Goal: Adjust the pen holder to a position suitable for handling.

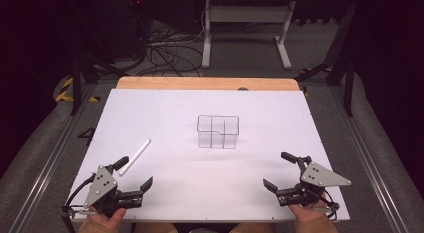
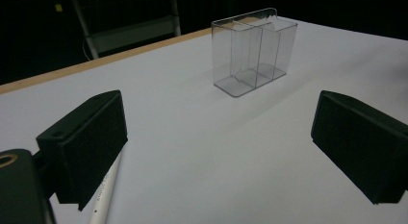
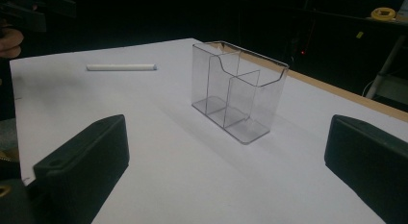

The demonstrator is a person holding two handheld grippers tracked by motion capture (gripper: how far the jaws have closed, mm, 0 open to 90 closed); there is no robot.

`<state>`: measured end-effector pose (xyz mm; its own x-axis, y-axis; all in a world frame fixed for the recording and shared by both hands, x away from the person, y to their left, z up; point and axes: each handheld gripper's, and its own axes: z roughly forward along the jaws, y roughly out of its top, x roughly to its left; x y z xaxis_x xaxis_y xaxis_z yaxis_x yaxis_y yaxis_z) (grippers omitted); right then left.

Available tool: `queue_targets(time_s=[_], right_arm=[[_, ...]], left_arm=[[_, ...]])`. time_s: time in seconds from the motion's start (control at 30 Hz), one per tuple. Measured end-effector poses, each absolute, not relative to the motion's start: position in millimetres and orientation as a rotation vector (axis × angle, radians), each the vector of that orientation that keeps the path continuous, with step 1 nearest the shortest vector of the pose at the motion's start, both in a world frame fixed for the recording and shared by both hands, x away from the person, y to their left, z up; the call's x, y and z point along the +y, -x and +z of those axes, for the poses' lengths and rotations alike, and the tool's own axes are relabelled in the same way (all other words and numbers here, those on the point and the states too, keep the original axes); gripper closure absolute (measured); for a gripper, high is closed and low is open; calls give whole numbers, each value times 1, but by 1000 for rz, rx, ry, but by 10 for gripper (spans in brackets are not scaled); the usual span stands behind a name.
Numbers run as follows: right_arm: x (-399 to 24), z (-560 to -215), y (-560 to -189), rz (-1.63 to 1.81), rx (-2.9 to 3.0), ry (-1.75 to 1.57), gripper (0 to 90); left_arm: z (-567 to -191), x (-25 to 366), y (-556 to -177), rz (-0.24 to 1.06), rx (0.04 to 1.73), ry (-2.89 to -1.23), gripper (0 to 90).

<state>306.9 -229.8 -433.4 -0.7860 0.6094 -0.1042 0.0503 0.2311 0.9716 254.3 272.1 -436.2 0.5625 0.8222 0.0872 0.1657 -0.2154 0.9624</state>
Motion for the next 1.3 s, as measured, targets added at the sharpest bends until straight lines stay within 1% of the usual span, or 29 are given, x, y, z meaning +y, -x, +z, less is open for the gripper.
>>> queue_targets(time_s=[0.03, 0.8, 1.3], right_arm=[[-229, -433, -307, 1588, 2054, -598, 39], [-221, -426, -310, 1545, 2108, -600, 40], [-206, -414, -328, 1532, 2155, -566, 39]], left_arm=[[-436, 272, -254, 755, 829, -1707, 62], [-435, 272, -254, 770, 820, -1716, 64], [-435, 272, -254, 774, 816, -1725, 64]])
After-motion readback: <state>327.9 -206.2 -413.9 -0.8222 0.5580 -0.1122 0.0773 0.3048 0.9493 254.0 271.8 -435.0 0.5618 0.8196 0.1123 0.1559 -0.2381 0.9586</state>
